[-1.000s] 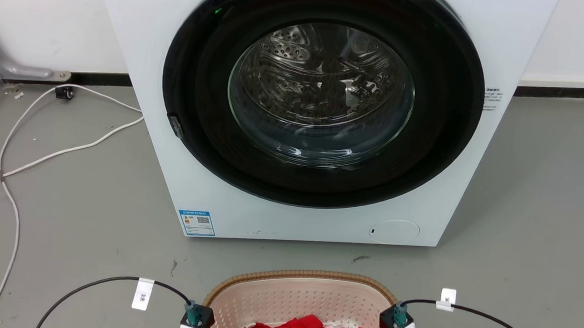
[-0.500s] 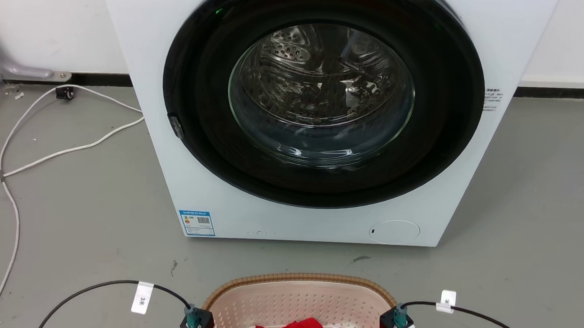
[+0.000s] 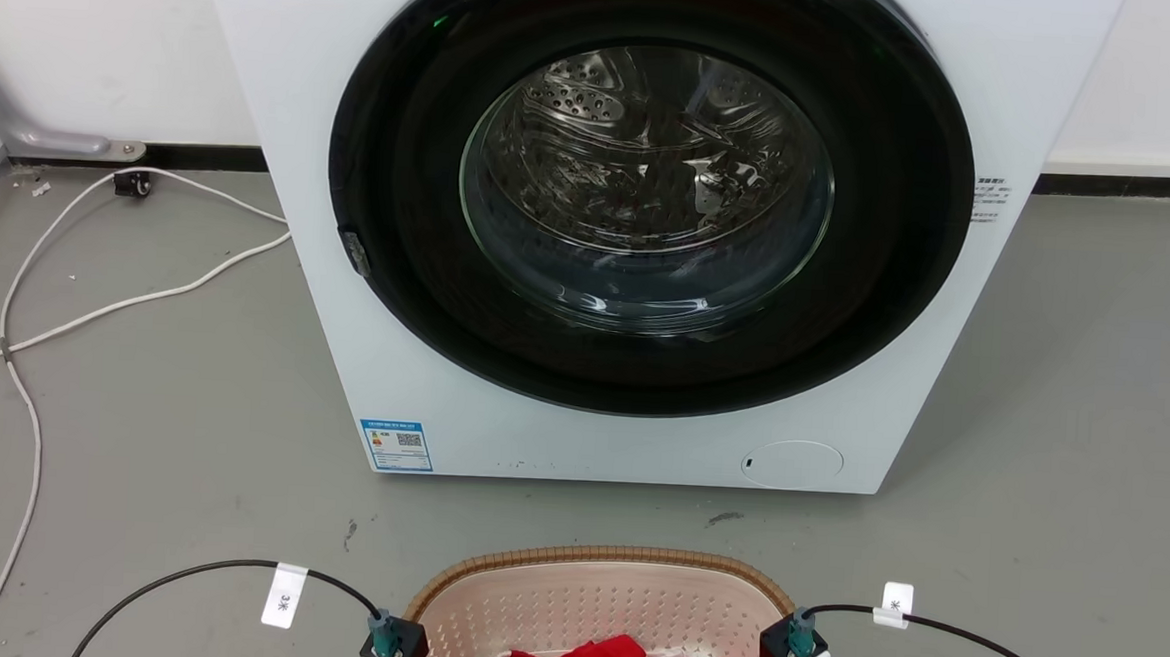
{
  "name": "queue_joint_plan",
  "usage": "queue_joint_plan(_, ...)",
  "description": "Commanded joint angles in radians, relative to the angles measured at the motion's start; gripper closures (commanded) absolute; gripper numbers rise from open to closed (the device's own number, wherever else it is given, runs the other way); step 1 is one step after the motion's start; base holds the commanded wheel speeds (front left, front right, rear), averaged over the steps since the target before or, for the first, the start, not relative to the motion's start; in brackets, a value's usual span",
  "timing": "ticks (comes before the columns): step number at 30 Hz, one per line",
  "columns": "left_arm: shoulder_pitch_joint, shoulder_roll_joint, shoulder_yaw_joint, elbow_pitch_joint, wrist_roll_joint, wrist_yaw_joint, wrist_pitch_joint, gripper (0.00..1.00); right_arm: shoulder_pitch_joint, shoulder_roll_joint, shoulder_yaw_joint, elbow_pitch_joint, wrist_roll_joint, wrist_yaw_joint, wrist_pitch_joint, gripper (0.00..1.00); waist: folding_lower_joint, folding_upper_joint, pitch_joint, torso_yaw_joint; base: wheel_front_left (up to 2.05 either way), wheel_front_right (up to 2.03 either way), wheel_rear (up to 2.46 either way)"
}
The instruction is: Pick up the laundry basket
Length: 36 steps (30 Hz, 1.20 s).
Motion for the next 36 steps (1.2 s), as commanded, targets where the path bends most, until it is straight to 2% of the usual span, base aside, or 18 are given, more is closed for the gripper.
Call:
queue_joint_plan(1, -0.013, -0.008, -0.016, -0.005, 0.001, -0.011, -0.01, 1.0, -0.004, 0.017, 0.008, -0.008, 0.001, 0.009, -0.006, 1.0, 0.0, -0.0001, 0.0, 0.0, 0.0, 0.0, 0.0)
queue_joint_plan(36, -0.032, -0.015, -0.114, 0.009, -0.09, -0.011, -0.037, 1.0, -0.009, 0.013, 0.009, -0.007, -0.015, 0.009, -0.002, 1.0, 0.0, -0.0001, 0.006, -0.003, 0.0, 0.0, 0.0)
